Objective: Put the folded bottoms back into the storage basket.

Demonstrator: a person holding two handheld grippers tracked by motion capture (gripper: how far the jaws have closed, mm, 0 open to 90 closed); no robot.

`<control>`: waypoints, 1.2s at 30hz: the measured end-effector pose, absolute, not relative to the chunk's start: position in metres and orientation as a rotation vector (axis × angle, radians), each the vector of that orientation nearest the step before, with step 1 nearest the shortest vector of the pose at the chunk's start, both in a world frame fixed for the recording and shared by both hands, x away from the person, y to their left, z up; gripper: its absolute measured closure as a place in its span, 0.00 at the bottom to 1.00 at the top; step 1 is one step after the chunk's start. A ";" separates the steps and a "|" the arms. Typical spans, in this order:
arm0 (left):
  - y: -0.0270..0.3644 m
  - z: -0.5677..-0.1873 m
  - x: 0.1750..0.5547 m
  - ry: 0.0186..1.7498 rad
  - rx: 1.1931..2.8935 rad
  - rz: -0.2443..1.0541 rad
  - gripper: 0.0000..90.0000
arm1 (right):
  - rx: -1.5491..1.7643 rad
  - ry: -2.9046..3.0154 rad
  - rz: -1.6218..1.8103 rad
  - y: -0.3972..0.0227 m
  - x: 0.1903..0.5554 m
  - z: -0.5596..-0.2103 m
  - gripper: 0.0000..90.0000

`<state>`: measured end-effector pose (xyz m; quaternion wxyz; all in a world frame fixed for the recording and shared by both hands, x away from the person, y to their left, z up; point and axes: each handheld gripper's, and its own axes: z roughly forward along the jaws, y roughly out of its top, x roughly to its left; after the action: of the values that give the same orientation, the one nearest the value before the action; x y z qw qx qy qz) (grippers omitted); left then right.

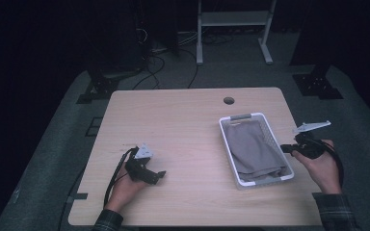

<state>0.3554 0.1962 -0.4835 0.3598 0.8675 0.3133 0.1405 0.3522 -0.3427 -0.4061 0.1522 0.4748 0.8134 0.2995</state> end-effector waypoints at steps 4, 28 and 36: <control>0.196 -0.483 0.355 0.806 2.238 0.363 0.00 | 1.341 2.349 0.865 -0.334 0.352 -0.405 0.99; 0.196 -0.484 0.355 0.805 2.235 0.362 0.00 | 1.244 2.339 0.944 -0.307 0.350 -0.402 0.90; 0.196 -0.484 0.355 0.804 2.236 0.363 0.00 | 1.312 2.176 1.014 -0.328 0.352 -0.422 0.58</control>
<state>0.3549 0.1963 -0.4837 0.3606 0.8677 0.3120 0.1407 0.3522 -0.3278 -0.4220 0.2015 0.4699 0.7790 0.3631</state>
